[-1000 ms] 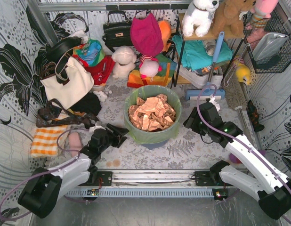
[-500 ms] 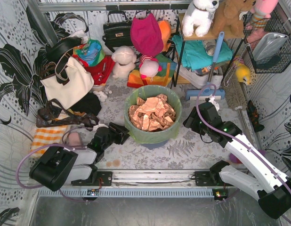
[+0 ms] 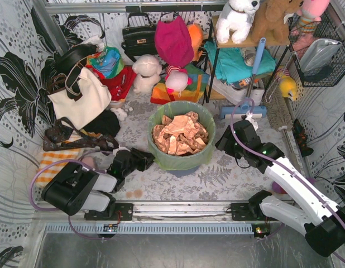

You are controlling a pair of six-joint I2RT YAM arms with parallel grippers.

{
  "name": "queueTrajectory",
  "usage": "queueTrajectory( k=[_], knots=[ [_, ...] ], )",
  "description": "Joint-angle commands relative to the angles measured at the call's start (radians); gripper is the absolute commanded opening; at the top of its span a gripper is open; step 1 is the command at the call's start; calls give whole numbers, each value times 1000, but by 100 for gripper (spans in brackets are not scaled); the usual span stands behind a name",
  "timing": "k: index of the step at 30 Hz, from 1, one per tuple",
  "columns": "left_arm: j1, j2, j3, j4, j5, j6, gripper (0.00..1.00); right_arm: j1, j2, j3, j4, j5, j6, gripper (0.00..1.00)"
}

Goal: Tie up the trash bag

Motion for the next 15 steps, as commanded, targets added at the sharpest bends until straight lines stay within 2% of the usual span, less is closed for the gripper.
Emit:
queueTrajectory(
  k=[1, 9, 15],
  knots=[
    [12, -55, 40, -49, -8, 43, 27, -5, 9, -42, 31, -20, 33, 56],
    [21, -254, 117, -370, -68, 173, 12, -12, 13, -137, 89, -65, 86, 55],
    [23, -326, 178, -555, -92, 249, 0, -67, 26, -217, 184, -127, 105, 55]
  ],
)
